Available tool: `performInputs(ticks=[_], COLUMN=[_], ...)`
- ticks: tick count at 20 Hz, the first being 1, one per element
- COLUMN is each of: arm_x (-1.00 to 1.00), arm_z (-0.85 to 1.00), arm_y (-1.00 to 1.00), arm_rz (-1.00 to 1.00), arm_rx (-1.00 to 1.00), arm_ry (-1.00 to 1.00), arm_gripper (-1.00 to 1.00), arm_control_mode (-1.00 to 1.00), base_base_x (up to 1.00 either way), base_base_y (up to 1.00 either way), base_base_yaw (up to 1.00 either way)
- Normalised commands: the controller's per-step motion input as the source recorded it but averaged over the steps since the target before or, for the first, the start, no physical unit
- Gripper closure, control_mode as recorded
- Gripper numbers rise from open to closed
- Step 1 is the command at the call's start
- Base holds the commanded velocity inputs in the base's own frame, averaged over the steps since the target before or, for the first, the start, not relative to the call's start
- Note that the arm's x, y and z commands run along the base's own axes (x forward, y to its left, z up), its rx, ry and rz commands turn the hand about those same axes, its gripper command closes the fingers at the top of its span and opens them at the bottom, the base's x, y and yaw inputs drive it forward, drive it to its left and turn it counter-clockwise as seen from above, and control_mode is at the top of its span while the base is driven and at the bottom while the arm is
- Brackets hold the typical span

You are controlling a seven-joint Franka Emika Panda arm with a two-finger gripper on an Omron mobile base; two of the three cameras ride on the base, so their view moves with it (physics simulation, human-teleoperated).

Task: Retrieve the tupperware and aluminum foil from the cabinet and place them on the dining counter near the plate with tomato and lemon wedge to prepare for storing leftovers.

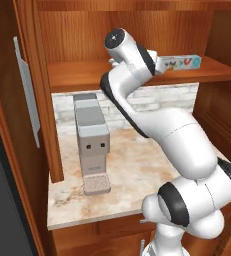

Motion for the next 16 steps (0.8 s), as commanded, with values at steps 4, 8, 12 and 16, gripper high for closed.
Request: performInputs(ticks=[4, 8, 12, 16], arm_x=[0.43, 0.47, 0.49, 0.52], arm_z=[0.00, 0.00, 0.00, 0.00], arm_y=[0.00, 0.00, 0.00, 0.00], arm_rz=[-0.14, -0.11, -0.08, -0.07], arm_rx=[0.00, 0.04, 0.06, 0.06], arm_ry=[-0.14, -0.03, 0.00, 0.00], arm_gripper=[-1.00, -1.00, -1.00, -1.00], arm_control_mode=[-1.00, -1.00, -1.00, -1.00], base_base_x=[0.00, 0.00, 0.00, 0.00], base_base_y=[0.00, 0.00, 0.00, 0.00], base_base_yaw=[0.00, 0.00, 0.00, 0.00])
